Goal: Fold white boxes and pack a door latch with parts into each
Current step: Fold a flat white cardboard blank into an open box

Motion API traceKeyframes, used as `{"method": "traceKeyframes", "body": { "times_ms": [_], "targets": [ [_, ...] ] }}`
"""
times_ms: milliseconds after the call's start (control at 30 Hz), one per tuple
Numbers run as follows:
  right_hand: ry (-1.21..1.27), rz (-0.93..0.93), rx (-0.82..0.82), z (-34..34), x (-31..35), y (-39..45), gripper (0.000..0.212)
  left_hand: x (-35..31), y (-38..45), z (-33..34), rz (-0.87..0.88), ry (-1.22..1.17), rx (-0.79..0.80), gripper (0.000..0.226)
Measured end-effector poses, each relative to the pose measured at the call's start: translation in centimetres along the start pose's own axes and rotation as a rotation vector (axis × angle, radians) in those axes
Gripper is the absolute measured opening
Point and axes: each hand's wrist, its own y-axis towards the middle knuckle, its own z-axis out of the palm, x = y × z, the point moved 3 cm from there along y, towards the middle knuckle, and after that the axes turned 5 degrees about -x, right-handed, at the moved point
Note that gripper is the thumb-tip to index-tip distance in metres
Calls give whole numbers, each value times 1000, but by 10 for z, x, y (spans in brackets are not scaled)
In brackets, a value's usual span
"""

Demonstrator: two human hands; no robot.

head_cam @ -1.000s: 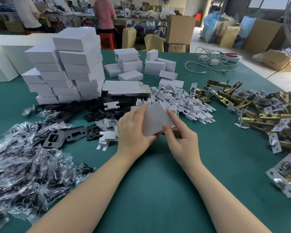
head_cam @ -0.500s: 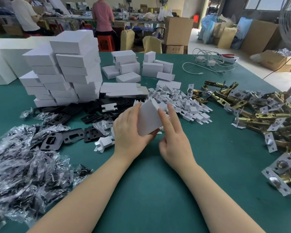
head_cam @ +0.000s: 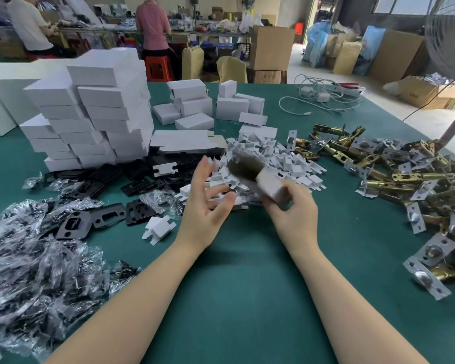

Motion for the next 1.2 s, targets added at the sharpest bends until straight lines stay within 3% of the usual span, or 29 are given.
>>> {"method": "traceKeyframes", "body": {
  "times_ms": [67, 167, 267, 433, 600, 700, 833, 967, 1100, 1200],
  "targets": [
    [96, 18, 37, 4, 2, -1, 22, 3, 1, 1, -32, 1, 20, 76],
    [185, 69, 150, 9, 4, -5, 37, 6, 3, 3, -33, 76, 50, 77],
    [150, 57, 284, 15, 5, -9, 54, 6, 3, 6, -1, 124, 106, 63],
    [137, -32, 311, 16, 11, -9, 30, 2, 3, 4, -1, 175, 93, 38],
    [158, 5, 381, 17, 11, -12, 50, 0, -1, 0, 12, 352, 6, 32],
    [179, 18, 345, 19, 8, -12, 52, -4, -1, -3, 70, 541, -60, 40],
    [205, 96, 183, 16, 2, -7, 50, -8, -1, -3, 85, 657, -22, 60],
    [312, 222, -80, 6, -6, -1, 41, -9, -7, 6, 159, 764, 50, 46],
    [368, 292, -193, 2, -13, 1, 34, -2, -7, 15, 104, 659, 215, 35],
    [362, 303, -180, 2, -14, 0, 25, -6, -7, 11, 198, 741, 53, 25]
  ]
}}
